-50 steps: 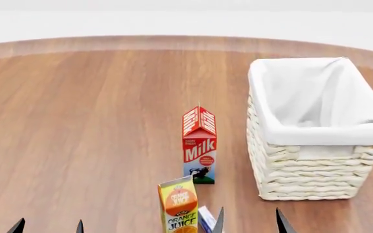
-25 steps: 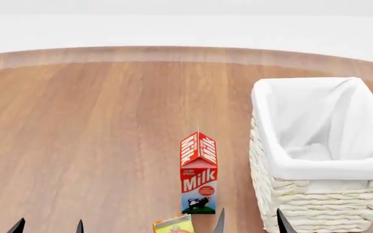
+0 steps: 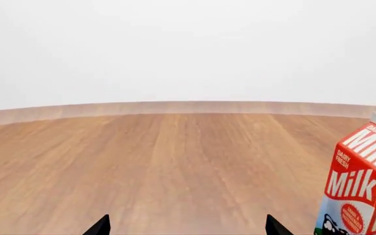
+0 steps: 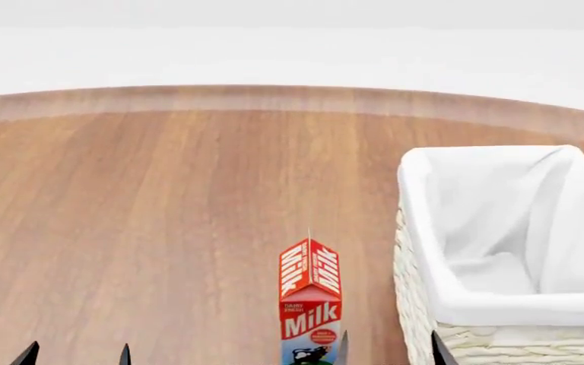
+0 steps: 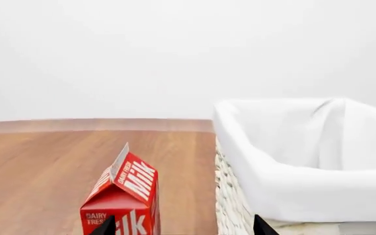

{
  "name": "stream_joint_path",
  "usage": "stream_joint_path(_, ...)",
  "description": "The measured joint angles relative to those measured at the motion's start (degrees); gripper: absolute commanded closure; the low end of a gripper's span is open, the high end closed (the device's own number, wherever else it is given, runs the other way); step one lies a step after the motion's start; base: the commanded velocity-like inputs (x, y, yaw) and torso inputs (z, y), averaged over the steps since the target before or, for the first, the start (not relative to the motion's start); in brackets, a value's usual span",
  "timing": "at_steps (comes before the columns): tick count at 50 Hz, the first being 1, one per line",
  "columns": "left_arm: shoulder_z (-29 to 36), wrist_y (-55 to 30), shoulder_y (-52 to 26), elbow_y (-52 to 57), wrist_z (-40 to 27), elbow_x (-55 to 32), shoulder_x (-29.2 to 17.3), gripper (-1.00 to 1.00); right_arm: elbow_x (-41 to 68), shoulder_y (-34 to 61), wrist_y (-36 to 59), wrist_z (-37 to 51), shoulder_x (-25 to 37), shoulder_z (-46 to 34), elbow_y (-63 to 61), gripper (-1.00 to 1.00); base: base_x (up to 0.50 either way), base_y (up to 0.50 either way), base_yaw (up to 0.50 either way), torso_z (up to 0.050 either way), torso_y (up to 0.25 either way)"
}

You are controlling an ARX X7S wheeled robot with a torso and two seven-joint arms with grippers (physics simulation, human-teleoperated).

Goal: Pick up the orange juice, and put it in the basket.

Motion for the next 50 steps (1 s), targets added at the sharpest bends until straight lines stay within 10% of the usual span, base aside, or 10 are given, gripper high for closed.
stream_joint_path(50,1.38,0.36,-0.23,-0.12,-1.26,-1.08,-1.07,-1.0,-3.97,-22.29,-8.81,3.07,5.76,-5.25,-17.17,-1.0,0.0,0.0,0.0,0.0,0.0)
